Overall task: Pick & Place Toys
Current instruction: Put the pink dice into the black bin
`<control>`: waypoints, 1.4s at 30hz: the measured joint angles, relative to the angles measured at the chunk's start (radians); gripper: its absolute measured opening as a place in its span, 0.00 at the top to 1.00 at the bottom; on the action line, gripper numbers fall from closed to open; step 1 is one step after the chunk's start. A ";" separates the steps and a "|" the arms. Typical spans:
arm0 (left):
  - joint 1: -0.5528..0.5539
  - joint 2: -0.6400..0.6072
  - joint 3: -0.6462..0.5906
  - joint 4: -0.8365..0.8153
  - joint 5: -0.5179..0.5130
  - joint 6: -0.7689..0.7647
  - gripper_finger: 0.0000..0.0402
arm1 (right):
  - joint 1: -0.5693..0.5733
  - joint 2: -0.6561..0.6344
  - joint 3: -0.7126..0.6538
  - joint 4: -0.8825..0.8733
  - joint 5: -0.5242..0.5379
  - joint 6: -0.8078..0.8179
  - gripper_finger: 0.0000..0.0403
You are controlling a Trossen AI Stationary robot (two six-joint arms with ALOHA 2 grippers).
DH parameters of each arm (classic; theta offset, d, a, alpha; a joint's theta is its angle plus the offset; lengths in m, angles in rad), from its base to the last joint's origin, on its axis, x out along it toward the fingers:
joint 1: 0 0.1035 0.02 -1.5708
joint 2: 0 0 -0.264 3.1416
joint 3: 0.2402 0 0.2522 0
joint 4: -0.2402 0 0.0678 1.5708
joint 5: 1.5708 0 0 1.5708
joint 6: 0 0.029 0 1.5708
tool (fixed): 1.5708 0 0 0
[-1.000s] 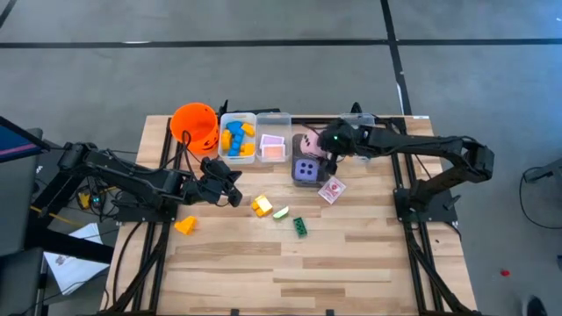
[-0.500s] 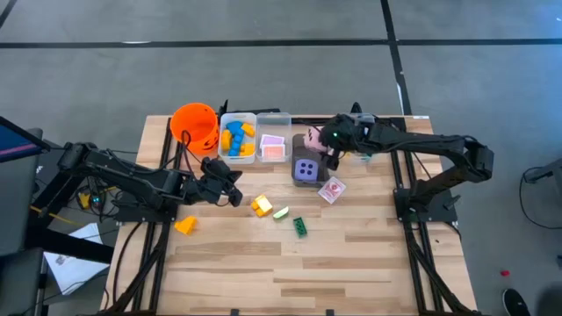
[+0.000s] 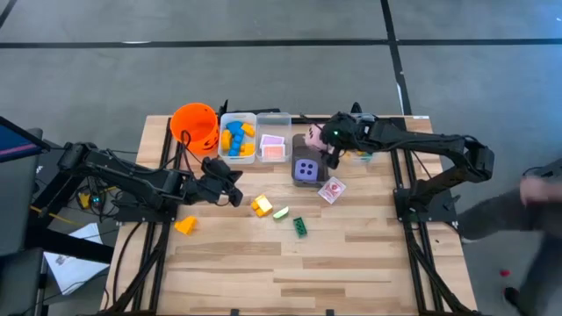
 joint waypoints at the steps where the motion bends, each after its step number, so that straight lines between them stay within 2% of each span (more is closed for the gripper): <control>1: 0.000 0.000 0.000 0.011 0.000 0.000 1.00 | 0.000 0.000 0.000 0.011 0.012 0.000 0.01; 5: 0.006 0.010 0.000 0.128 -0.001 0.026 1.00 | 0.009 0.000 0.000 0.048 0.003 0.058 0.01; 8: 0.057 0.065 0.000 0.314 0.036 0.173 1.00 | 0.037 -0.001 0.000 0.055 -0.005 0.099 0.01; 14: 0.261 0.299 0.007 0.822 0.355 0.419 1.00 | 0.098 0.000 0.000 0.062 -0.133 0.093 0.01; 16: 0.325 0.364 0.030 0.898 0.435 0.426 1.00 | 0.115 0.000 0.000 0.063 -0.135 0.084 0.01; 21: 0.425 0.481 0.141 0.915 0.546 0.375 1.00 | 0.129 0.000 0.000 0.067 -0.134 0.079 0.01; 30: 0.440 0.654 0.360 0.915 0.703 0.380 1.00 | 0.093 0.000 0.000 0.070 -0.130 0.077 0.01; 37: 0.439 0.756 0.464 0.917 0.724 0.381 1.00 | 0.080 0.000 -0.001 0.063 -0.127 0.077 0.01; 42: 0.439 0.769 0.470 0.898 0.727 0.382 1.00 | 0.079 0.000 -0.002 0.064 -0.123 0.076 0.01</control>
